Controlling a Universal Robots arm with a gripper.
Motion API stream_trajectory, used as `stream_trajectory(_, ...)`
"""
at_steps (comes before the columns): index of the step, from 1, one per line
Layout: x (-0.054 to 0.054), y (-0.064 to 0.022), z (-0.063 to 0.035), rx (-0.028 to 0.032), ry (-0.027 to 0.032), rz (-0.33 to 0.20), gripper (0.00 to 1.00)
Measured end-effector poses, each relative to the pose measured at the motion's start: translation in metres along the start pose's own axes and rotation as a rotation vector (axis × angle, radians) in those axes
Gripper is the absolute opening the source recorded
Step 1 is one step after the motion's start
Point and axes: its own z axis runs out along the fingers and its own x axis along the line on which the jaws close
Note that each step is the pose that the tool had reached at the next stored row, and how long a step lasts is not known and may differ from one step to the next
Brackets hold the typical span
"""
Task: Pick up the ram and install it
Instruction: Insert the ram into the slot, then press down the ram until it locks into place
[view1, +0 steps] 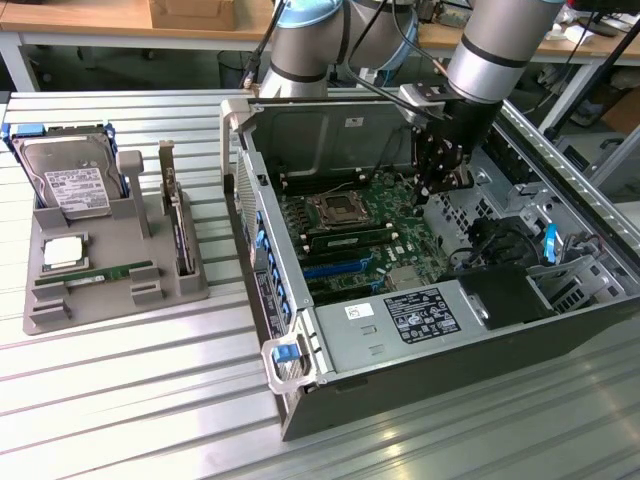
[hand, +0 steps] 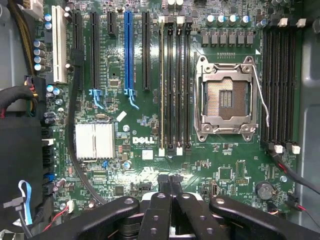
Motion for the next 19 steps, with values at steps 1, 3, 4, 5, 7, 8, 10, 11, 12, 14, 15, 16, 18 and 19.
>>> stream_trajectory(1, 0.0, 0.0, -0.0001, -0.0001, 0.0003, 0.0, 0.1)
stream_trajectory(3, 0.0, 0.0, -0.0001, -0.0001, 0.0002, 0.0, 0.1)
stream_trajectory(4, 0.0, 0.0, -0.0001, 0.0, 0.0002, 0.0, 0.1)
stream_trajectory(5, 0.0, 0.0, -0.0001, 0.0, 0.0002, 0.0, 0.1)
stream_trajectory(7, 0.0, 0.0021, 0.0, -0.0001, 0.0002, 0.0, 0.1)
stream_trajectory(8, 0.0, 0.0044, 0.0002, 0.0, 0.0001, 0.0, 0.1)
stream_trajectory(10, 0.0, 0.0109, 0.0022, -0.0001, 0.0002, 0.0, 0.1)
stream_trajectory(11, 0.0, 0.0135, 0.0042, -0.0001, 0.0002, 0.0, 0.1)
stream_trajectory(12, 0.0, 0.0169, 0.0084, 0.0, 0.0002, 0.0, 0.1)
stream_trajectory(14, 0.0, 0.0187, 0.0133, 0.0, 0.0002, 0.0, 0.1)
stream_trajectory(15, 0.0, 0.019, 0.0147, -0.0001, 0.0002, 0.0, 0.1)
stream_trajectory(16, 0.0, 0.0194, 0.0169, 0.0, 0.0002, 0.0, 0.1)
stream_trajectory(18, 0.0, 0.0207, 0.0213, -0.0001, 0.0002, 0.0, 0.1)
stream_trajectory(19, 0.0, 0.0214, 0.0239, 0.0, 0.0002, 0.0, 0.1)
